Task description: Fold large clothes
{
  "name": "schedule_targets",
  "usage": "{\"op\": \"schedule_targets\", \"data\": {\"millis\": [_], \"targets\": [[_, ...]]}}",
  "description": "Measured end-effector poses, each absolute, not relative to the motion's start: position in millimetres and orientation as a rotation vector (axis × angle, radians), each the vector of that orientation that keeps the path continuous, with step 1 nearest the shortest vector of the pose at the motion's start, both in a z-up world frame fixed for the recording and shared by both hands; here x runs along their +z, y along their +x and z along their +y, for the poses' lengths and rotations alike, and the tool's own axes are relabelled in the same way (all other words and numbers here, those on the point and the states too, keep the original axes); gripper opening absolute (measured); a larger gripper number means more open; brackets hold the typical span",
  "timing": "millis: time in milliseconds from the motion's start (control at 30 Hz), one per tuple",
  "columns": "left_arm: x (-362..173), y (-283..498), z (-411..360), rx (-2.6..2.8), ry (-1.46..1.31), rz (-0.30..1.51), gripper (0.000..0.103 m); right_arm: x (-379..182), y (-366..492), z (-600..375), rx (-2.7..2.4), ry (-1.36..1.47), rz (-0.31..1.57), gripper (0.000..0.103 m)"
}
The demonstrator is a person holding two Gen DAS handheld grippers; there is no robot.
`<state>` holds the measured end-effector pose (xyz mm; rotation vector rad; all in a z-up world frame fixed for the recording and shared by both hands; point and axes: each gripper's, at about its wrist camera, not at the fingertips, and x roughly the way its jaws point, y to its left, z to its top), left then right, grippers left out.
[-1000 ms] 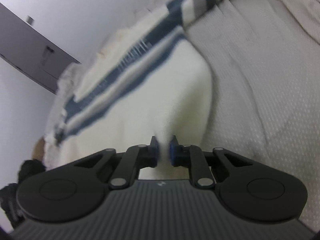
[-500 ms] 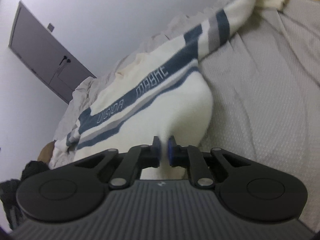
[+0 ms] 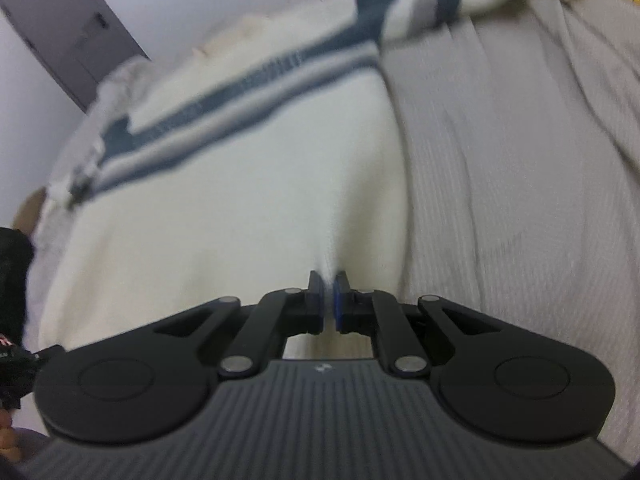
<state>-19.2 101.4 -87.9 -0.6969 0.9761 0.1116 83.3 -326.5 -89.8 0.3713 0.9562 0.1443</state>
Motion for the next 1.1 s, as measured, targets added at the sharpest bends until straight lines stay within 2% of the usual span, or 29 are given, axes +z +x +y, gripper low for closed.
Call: {"op": "schedule_targets", "data": {"millis": [133, 167, 233, 267, 300, 333, 400, 467, 700, 900, 1100], "targets": [[-84.2, -21.1, 101.4, 0.097, -0.677, 0.971, 0.016, -94.1, 87.2, -332.3, 0.128, 0.42, 0.976, 0.012], [-83.3, -21.6, 99.7, 0.097, -0.669, 0.967, 0.019, -92.6, 86.1, -333.2, 0.127, 0.43, 0.972, 0.013], [-79.6, -22.8, 96.4, 0.114, -0.661, 0.966, 0.035, -88.1, 84.6, -336.4, 0.122, 0.447, 0.964, 0.02], [-75.4, -25.5, 94.6, 0.106, -0.648, 0.951, 0.048, -86.2, 83.9, -338.8, 0.118, 0.455, 0.959, 0.027], [-70.6, -28.4, 93.1, 0.096, -0.629, 0.929, 0.056, -83.6, 83.1, -341.6, 0.113, 0.47, 0.951, 0.035], [-62.0, -31.0, 88.5, 0.093, -0.593, 0.9, 0.057, -80.1, 82.4, -345.3, 0.113, 0.489, 0.939, 0.04], [-46.8, -35.8, 79.2, 0.085, -0.534, 0.853, 0.058, -72.2, 80.3, -352.1, 0.125, 0.521, 0.907, 0.055], [-33.2, -35.1, 68.4, 0.057, -0.497, 0.816, 0.06, -64.2, 80.7, -353.7, 0.132, 0.532, 0.873, 0.064], [-11.1, 3.1, 15.9, -0.026, -0.366, 0.719, 0.067, -36.6, 111.1, -367.0, 0.185, 0.555, 0.773, 0.067], [-53.8, 52.7, -23.2, -0.071, -0.314, 0.714, 0.067, -43.4, 172.8, -399.3, 0.197, 0.507, 0.739, 0.067], [-99.0, 80.1, -34.4, -0.083, -0.287, 0.702, 0.067, -92.7, 238.4, -450.3, 0.115, 0.549, 0.653, 0.068]]}}
